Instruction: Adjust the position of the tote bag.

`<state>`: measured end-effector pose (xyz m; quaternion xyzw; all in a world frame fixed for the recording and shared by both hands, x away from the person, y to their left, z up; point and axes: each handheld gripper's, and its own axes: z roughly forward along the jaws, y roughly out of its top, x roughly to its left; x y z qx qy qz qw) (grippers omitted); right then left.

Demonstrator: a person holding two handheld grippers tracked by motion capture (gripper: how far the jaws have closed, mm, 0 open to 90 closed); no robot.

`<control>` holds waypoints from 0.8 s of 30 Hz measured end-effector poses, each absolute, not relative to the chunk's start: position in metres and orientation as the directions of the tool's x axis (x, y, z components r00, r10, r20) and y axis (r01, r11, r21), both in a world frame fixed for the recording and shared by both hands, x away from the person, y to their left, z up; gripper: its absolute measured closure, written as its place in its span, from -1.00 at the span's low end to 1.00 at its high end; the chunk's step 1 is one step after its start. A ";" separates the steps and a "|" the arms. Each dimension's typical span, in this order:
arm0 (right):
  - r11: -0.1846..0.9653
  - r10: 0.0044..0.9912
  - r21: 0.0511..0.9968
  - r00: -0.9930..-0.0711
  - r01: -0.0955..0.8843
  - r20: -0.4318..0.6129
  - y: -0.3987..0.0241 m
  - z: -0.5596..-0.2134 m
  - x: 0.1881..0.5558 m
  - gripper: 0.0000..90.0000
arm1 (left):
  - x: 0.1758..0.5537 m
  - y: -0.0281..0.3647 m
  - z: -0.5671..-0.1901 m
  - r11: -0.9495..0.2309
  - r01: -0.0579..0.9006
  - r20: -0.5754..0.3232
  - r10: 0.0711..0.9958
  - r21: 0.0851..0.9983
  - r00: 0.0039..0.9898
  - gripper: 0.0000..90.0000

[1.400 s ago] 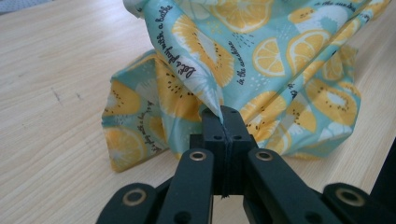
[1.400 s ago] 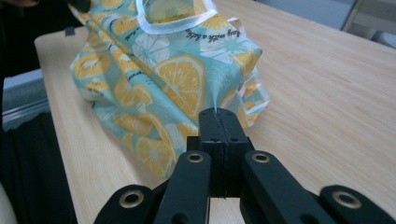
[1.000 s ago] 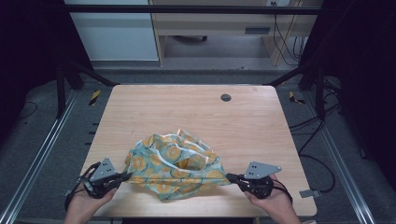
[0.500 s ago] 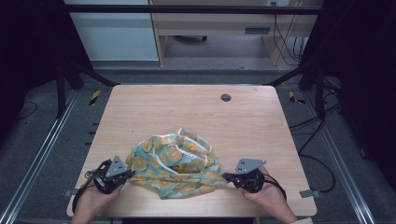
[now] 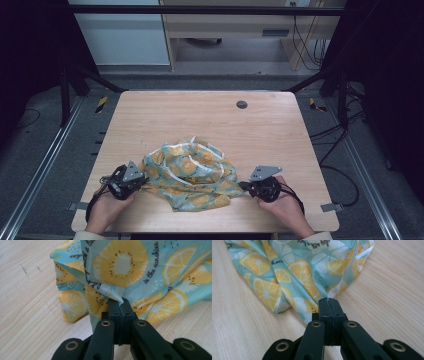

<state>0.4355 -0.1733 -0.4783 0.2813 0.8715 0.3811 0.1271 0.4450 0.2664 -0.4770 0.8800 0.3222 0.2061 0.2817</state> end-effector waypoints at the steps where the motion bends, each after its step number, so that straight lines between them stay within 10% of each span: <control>1: 0.548 0.589 0.739 -0.808 0.392 -0.008 -0.173 -0.478 0.436 1.00 | 0.447 0.267 -0.477 -0.625 0.452 0.175 0.688 0.637 0.704 1.00; 24: 0.527 0.619 0.744 -0.786 0.410 -0.005 -0.173 -0.478 0.441 1.00 | 0.457 0.267 -0.478 -0.604 0.461 0.175 0.709 0.650 0.683 1.00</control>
